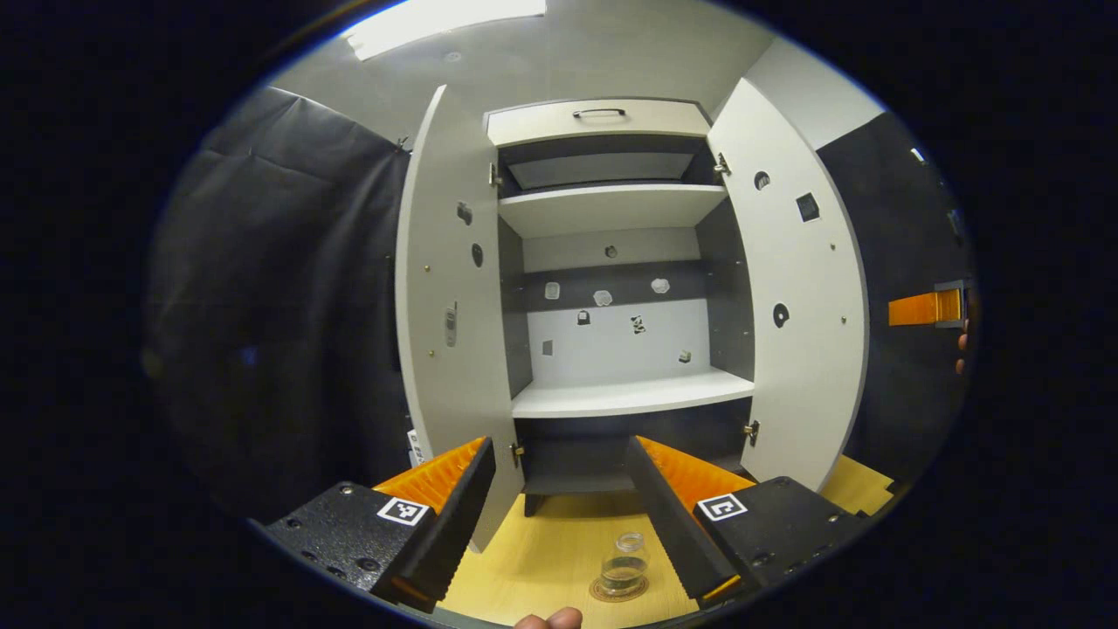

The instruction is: Grasp the bottle in the cabinet with the left hand and place it on the coaster, then close the right door with the right hand and the left door with the left hand.

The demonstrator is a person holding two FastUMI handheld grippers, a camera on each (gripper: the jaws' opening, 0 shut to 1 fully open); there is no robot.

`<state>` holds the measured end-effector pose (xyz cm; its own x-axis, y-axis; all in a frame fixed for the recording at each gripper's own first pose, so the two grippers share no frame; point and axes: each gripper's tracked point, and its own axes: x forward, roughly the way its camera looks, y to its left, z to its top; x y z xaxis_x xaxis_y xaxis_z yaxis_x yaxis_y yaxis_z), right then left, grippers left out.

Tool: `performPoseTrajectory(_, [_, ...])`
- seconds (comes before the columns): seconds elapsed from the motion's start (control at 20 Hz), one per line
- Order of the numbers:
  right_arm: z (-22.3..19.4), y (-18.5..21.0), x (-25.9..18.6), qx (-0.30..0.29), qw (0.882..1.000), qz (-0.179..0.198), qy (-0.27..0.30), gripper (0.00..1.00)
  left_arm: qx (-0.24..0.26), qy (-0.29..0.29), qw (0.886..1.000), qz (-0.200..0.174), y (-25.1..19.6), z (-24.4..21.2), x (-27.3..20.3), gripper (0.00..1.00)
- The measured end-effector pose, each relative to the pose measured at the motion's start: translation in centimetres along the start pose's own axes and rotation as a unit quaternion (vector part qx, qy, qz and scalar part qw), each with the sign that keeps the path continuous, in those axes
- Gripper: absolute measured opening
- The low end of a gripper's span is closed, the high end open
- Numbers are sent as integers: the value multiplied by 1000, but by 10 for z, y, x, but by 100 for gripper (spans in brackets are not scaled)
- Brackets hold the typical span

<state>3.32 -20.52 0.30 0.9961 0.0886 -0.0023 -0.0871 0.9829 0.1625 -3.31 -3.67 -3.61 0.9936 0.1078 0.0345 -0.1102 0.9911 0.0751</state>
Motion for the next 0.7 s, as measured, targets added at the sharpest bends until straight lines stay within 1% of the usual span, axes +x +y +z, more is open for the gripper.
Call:
performPoseTrajectory(0.15, [8, -6, 15, -3, 1000, 5, 1, 99, -25, 14, 999, 24, 21, -1, -2, 96])
performPoseTrajectory(0.3, [16, -10, 26, -21, 1000, 7, 0, 99, -40, 16, 998, 43, 38, 3, 2, 96])
performPoseTrajectory(0.55, [14, -10, 43, -32, 999, 13, 14, 99, -35, 10, 997, 62, 61, 10, 8, 95])
performPoseTrajectory(0.7, [9, -4, 48, -35, 999, 23, 21, 99, -34, 17, 997, 62, 64, 6, 11, 94])
